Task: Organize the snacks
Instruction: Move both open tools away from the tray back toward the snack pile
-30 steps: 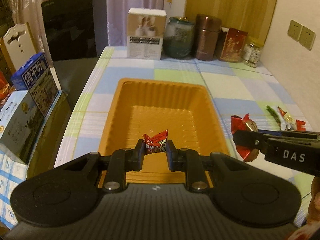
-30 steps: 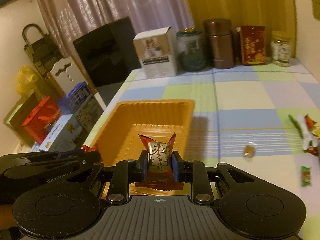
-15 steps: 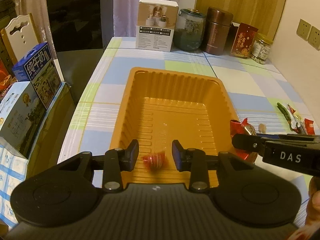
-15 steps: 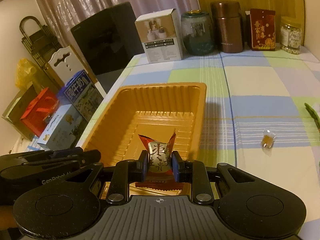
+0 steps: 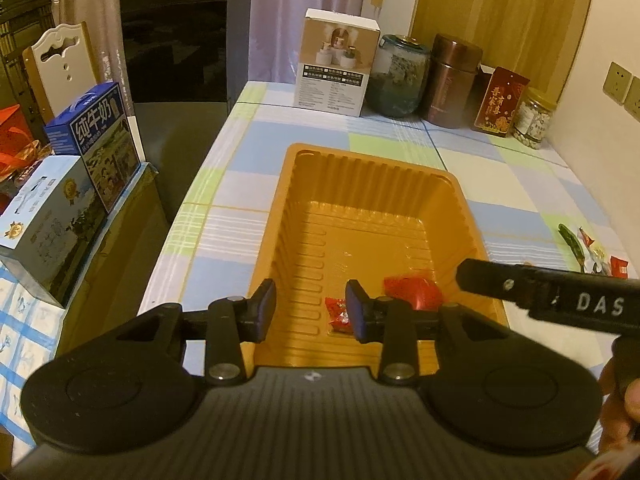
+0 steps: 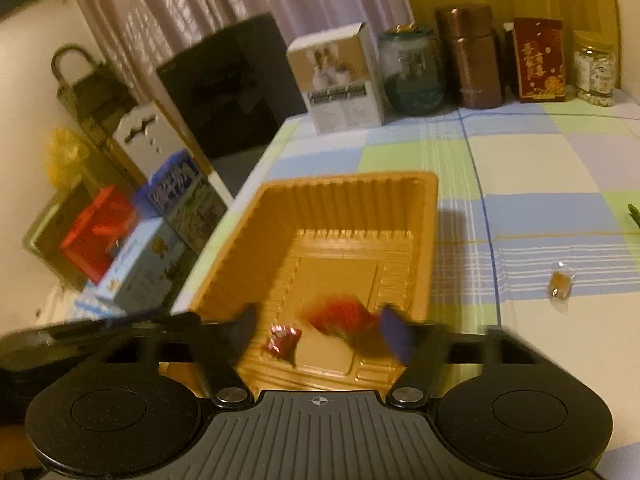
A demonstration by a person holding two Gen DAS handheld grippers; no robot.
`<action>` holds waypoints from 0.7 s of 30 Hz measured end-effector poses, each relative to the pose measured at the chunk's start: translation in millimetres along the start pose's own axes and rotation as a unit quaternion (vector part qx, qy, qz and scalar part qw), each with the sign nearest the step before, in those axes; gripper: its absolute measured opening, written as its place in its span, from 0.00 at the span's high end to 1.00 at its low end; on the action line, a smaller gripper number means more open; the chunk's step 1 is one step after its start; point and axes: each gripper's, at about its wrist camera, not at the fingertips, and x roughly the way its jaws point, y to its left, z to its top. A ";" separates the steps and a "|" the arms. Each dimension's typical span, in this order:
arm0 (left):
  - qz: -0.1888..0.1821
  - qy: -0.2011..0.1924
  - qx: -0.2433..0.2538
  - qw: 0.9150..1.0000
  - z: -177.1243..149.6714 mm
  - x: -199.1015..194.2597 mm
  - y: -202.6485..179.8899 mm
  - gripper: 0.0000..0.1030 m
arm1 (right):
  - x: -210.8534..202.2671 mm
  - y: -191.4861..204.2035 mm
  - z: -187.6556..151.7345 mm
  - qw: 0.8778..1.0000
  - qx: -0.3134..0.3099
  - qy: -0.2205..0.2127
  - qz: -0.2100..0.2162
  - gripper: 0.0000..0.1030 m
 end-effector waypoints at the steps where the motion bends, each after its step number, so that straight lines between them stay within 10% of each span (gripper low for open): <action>1: 0.001 -0.001 -0.001 1.000 -0.6 -1.8 0.2 0.66 | -2.0 0.0 0.7 1.000 -0.002 0.000 -0.004 0.30; 21: -0.027 -0.014 0.008 1.000 -26.5 -52.0 -52.1 0.53 | -103.9 -31.8 -29.4 0.996 0.018 -0.031 -0.079 0.30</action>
